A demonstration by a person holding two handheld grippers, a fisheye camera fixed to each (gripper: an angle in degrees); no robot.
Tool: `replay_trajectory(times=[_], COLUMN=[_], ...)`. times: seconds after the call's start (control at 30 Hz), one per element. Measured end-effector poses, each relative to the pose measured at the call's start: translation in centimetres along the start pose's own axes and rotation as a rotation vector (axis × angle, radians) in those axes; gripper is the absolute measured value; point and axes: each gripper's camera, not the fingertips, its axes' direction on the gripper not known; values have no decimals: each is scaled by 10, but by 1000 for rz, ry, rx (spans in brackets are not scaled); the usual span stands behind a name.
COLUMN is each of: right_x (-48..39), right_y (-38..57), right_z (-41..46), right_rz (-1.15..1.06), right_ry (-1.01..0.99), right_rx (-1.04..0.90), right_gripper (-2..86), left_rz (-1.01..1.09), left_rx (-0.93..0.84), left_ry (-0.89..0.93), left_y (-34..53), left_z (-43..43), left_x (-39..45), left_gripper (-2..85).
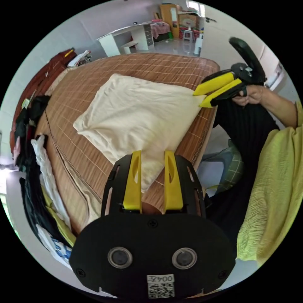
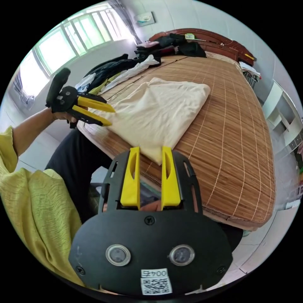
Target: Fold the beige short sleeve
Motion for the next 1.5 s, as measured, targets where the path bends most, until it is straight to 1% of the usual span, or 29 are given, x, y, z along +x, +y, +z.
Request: replay_trajectory(times=[0.07,0.23,0.37,0.43,0.53,0.6,0.63,0.67,0.73,0.83,0.9,0.93,0.97,1.03,1.1,1.2,1.33,1.43,1.5], right_x=[9,23,28,27,25,25,26,30,39,60,82,94,102,110,116,140,162,168,173], right_y=[-3,-21,-77,-108,-149,-162,-162,-160,-161,-156,-151,-145,-141,-143,-146,-155,-192,-226,-242], right_z=[-2,-16,5,25,59,86,108,109,103,78,78,88,86,77,61,43,41,57,76], right_rz=[4,8,1,-8,-14,-14,-19,-11,-1,28,80,101,111,117,112,147,132,102,88], right_ry=[-44,-51,-68,-86,-90,-101,-93,-111,-146,-87,-85,-81,-115,-126,-81,-79,-21,-2,26], right_rx=[-21,11,28,7,-38,-113,-190,-155,-167,-102,-130,-183,-158,-168,-126,-77,-41,-62,-116], right_gripper=[101,98,91,89,86,87,88,88,90,87,83,79,79,83,86,85,80,81,81], left_rz=[-37,-29,-18,-61,-112,-245,-273,-286,-310,-316,-345,-365,-386,-354,-329,-277,-179,-312,-322], left_rx=[12,92,36,-20,-109,-83,-63,-49,-24,14,-16,-3,5,21,46,104,6,72,79], left_ry=[26,-59,-105,-83,-65,56,79,91,115,70,109,126,142,73,33,15,-62,27,23], left_y=[4,-18,-60,-82,-88,-75,-66,-62,-55,-48,-40,-38,-36,-38,-38,-34,-28,-11,-8], left_z=[-4,-43,-24,2,28,33,34,34,31,19,34,34,33,18,2,-17,8,13,15], left_x=[-9,-23,-46,-68,-90,-119,-126,-129,-133,-133,-140,-143,-147,-138,-125,-90,-50,-55,-51], left_gripper=[114,120,120,120,122,122,121,120,118,119,119,118,117,116,115,110,108,99,98])
